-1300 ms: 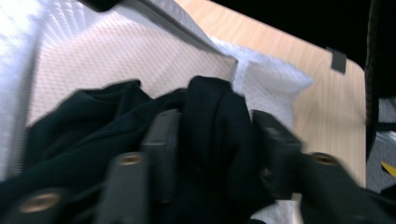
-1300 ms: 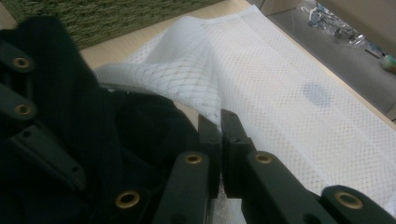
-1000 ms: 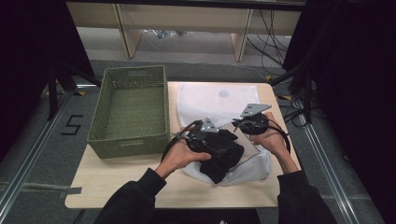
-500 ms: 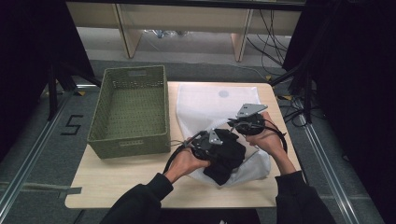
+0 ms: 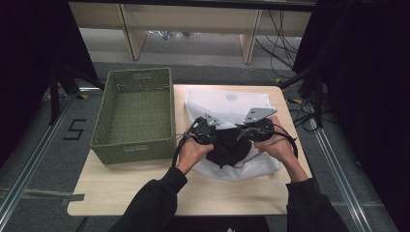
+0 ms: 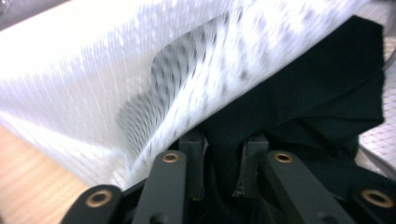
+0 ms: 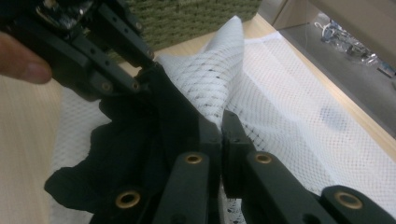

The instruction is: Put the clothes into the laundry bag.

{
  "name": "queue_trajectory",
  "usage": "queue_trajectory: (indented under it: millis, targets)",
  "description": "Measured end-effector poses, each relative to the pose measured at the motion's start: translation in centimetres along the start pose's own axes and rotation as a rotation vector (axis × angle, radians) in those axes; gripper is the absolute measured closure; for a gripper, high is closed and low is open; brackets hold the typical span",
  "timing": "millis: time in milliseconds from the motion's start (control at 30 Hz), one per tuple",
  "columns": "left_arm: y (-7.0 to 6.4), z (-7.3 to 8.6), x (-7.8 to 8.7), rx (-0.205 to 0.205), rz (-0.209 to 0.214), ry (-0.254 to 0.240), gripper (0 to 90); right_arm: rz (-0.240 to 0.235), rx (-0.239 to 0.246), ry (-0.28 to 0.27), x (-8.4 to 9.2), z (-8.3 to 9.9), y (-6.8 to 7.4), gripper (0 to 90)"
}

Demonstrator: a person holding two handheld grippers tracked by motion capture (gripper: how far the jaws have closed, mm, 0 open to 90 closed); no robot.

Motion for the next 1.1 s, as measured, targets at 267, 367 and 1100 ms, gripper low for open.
queue_trajectory:
  millis: [267,367,1100]
  targets:
    - [-1.6,1.7,1.8,0.020,0.061,0.024,32.9,-0.005,-0.026,0.015,-0.3,0.7,0.0,89.8]
    - [-2.1,2.4,2.9,-0.001,0.066,0.031,26.1,-0.006,-0.017,0.015,-0.3,0.7,0.0,89.7]
    - [-0.4,1.3,-0.2,-0.051,-0.047,-0.018,80.8,-0.032,-0.014,0.011,0.1,0.0,0.9,89.9]
Point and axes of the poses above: each handheld gripper's, and its own axes: x roughly backward along the jaws, z roughly out of its underside, y roughly to its left, the point moved 9 cm from there along -x, roughly forward along the jaws, and after that the axes turned 1 degree about z, right-handed, at the moved point
